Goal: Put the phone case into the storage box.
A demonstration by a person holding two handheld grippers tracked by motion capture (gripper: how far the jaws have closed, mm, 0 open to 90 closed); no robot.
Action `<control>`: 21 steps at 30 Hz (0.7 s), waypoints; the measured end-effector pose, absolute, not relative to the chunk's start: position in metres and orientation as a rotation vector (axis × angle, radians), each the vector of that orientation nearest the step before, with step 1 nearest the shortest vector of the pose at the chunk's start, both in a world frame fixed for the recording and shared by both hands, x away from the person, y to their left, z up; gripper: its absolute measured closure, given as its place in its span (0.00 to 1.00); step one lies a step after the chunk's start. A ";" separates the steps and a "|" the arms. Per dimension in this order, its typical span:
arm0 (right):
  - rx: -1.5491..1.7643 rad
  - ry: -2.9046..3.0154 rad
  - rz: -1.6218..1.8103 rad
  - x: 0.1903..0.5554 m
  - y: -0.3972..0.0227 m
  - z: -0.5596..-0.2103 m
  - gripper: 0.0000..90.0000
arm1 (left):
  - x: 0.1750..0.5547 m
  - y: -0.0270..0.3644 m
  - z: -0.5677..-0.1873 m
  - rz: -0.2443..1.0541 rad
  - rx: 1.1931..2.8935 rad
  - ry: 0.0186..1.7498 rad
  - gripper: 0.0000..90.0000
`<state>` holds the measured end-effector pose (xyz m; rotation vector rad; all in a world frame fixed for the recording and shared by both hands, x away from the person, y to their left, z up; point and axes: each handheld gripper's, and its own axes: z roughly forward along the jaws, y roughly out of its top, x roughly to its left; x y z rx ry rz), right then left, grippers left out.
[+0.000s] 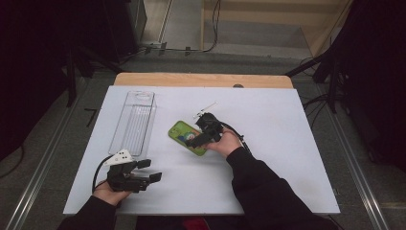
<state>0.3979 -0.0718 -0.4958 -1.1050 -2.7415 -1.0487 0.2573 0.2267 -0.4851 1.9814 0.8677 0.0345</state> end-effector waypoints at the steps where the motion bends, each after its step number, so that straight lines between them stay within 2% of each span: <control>1: -1.097 -2.739 -1.046 0.398 -0.072 -0.497 0.00 | 0.257 0.227 -0.485 0.034 1.982 0.866 0.28; 21: -1.072 -2.929 -1.009 0.384 -0.060 -0.509 0.00 | 0.257 0.227 -0.485 0.037 1.983 0.868 0.28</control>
